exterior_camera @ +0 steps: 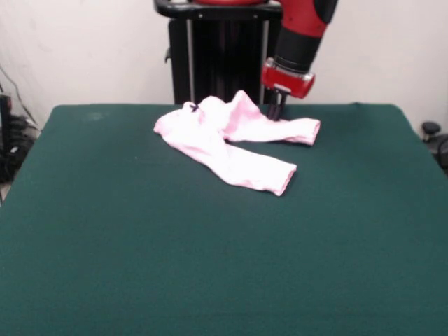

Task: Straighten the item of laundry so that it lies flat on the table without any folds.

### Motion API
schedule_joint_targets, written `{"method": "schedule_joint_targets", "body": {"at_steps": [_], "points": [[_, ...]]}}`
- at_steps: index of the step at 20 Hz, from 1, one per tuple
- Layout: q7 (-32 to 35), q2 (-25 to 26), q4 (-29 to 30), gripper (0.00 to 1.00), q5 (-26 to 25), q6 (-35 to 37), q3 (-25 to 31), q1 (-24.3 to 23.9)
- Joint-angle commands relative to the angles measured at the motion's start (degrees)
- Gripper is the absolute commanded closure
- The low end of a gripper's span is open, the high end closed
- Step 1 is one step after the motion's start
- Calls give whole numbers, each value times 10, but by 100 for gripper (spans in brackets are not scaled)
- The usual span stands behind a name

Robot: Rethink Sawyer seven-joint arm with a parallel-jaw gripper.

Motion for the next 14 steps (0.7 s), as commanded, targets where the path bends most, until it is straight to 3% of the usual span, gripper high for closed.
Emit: {"method": "schedule_joint_targets", "body": {"at_steps": [1, 11, 14], "points": [[142, 33, -103, 100, 45, -11, 28, -13], [156, 32, -111, 100, 31, -21, 48, -26], [167, 64, -143, 100, -19, -47, 78, -60]]}}
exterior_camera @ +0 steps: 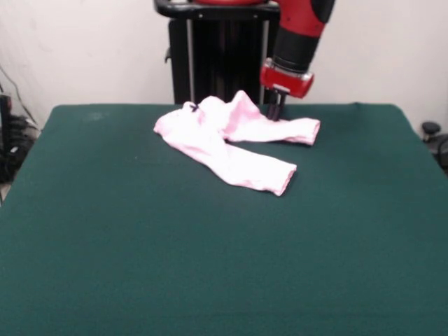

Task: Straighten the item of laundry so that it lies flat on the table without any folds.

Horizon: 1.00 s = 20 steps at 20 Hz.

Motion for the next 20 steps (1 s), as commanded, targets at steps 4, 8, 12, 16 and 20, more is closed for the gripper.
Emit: {"method": "schedule_joint_targets", "body": {"at_steps": [4, 8, 12, 16, 20], "points": [[183, 106, -185, 100, -52, -82, 108, -70], [208, 153, -230, 100, -167, -157, 145, -115], [232, 175, -247, 100, -214, -215, 166, -130], [244, 185, -254, 100, -284, -210, 205, -169], [255, 192, -257, 100, -334, -205, 233, -196]]}}
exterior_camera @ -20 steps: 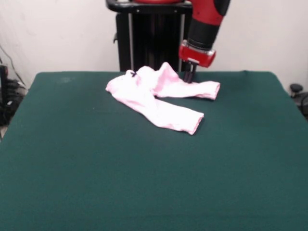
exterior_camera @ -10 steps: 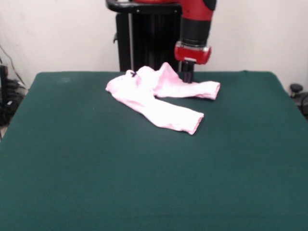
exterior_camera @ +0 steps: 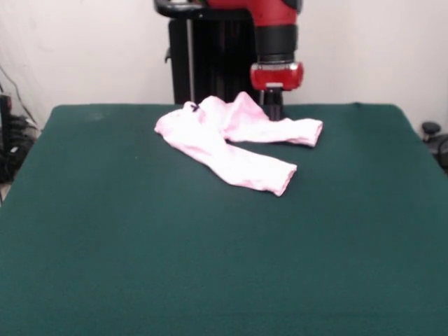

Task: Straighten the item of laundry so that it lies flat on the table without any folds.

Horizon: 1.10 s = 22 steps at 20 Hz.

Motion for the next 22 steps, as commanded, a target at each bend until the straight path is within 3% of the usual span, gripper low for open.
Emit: {"method": "schedule_joint_targets", "body": {"at_steps": [1, 8, 22], "points": [[188, 85, -243, 100, -37, 6, 213, -11], [159, 83, -241, 100, 20, -17, 195, 16], [146, 63, -230, 100, 64, 44, 184, 32]]}}
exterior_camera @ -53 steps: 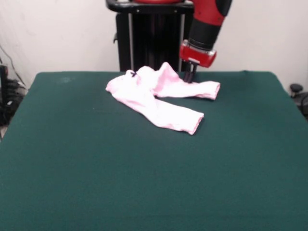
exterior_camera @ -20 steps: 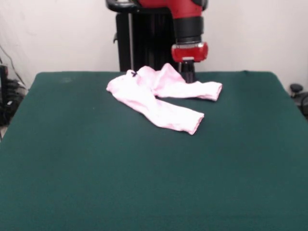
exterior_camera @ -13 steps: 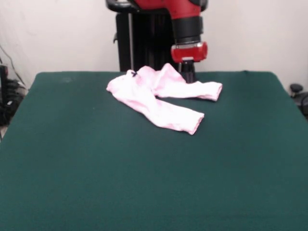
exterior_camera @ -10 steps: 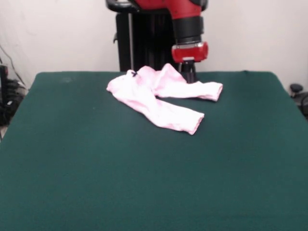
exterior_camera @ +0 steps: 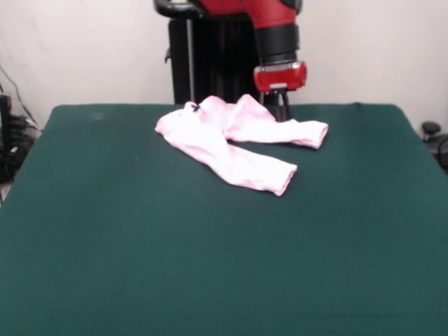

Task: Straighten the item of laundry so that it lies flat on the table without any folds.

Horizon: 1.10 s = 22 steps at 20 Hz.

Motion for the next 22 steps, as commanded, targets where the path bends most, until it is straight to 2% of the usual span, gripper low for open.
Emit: {"method": "schedule_joint_targets", "body": {"at_steps": [1, 6, 15, 22], "points": [[135, 42, -217, 100, 105, 77, 171, 48], [145, 40, -215, 100, 92, 91, 182, 36], [157, 56, -232, 100, 101, 64, 208, 41], [158, 55, -230, 100, 139, 54, 221, 52]]}}
